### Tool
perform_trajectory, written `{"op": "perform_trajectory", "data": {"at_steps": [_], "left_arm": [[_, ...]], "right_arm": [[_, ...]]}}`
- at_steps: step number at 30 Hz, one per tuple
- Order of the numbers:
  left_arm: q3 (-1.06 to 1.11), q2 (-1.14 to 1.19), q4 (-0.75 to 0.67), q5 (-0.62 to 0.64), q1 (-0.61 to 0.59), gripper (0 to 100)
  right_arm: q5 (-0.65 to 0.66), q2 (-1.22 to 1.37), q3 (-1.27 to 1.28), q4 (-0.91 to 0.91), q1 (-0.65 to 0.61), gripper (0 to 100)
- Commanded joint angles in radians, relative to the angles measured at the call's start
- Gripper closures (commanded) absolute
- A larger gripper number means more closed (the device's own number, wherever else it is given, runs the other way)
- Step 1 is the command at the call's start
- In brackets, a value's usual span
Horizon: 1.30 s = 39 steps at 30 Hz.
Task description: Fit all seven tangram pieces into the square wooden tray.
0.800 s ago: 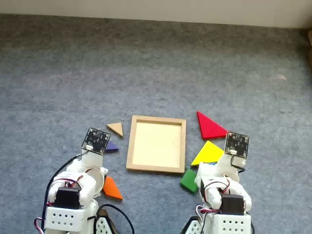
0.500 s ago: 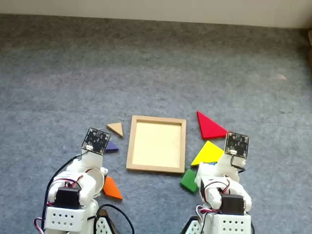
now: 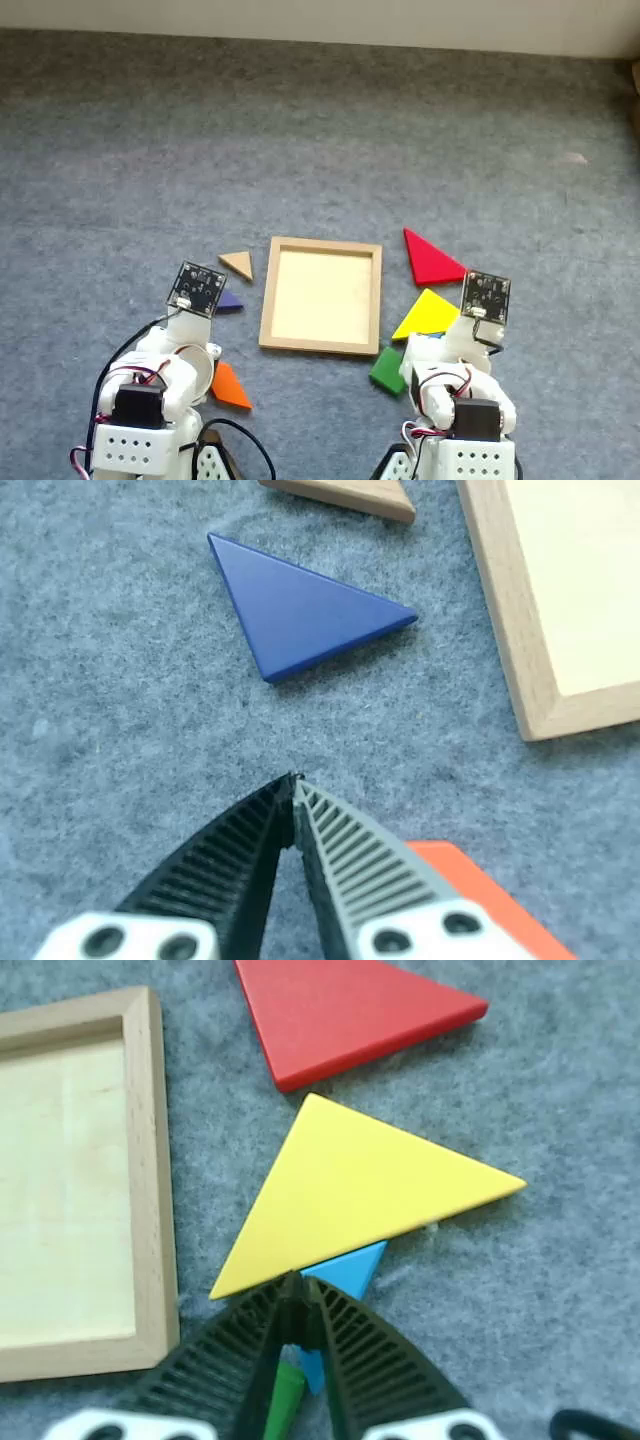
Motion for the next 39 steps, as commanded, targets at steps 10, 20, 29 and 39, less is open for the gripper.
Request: {"op": "perform_trajectory", "data": {"at_steps": [10,20,29,39], "left_arm": [[0.021,-0.042,0.012,-0.003,0.015,99],[0.021,-0.042,0.012,-0.003,0.015,99],[0.021,-0.042,0.012,-0.003,0.015,99],[0.021,-0.042,0.012,-0.003,0.070,99]], "right_arm": [[0.011,-0.016,0.150,0.008,0.012,99.4],[0.011,-0.016,0.150,0.008,0.012,99.4],[0.011,-0.016,0.150,0.008,0.012,99.4],[0.011,-0.016,0.150,0.007,-0.143,99.4]]}}
